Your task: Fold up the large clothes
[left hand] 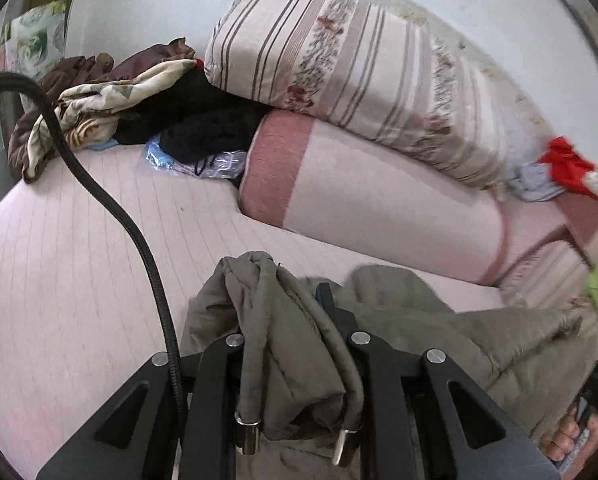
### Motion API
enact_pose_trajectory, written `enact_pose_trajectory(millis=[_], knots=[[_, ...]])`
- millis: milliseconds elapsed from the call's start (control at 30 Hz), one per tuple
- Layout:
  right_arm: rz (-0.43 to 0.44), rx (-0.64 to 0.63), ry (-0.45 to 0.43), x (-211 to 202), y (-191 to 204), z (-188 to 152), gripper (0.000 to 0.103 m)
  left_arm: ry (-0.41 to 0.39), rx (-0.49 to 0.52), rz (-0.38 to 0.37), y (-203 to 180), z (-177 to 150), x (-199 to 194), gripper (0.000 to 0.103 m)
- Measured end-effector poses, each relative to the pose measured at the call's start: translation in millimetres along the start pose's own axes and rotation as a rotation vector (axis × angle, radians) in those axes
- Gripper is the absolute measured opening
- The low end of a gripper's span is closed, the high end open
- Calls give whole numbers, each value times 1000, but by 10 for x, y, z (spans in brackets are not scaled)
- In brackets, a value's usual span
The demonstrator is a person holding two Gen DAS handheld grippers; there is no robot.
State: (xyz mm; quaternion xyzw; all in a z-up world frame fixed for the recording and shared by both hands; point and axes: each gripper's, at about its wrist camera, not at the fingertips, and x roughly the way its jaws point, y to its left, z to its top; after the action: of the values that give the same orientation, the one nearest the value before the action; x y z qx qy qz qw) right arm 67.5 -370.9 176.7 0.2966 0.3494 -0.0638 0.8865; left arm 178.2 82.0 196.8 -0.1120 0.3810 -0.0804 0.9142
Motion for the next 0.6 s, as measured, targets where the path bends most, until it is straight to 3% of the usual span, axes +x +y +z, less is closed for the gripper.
enact_pose_trajectory(millis=[133, 333, 433, 600], knots=[[-135, -27, 34, 633, 1, 144, 19, 66, 23, 92, -36, 65, 630, 20], [-219, -44, 67, 1270, 11, 113, 24, 142, 21, 171, 46, -141, 1163, 22], [-220, -7, 87, 1389, -10, 146, 27, 157, -29, 114, 147, -105, 1110, 23], [-89, 86, 37, 1010, -88, 236, 53, 138, -164, -125, 407, 132, 681, 40]])
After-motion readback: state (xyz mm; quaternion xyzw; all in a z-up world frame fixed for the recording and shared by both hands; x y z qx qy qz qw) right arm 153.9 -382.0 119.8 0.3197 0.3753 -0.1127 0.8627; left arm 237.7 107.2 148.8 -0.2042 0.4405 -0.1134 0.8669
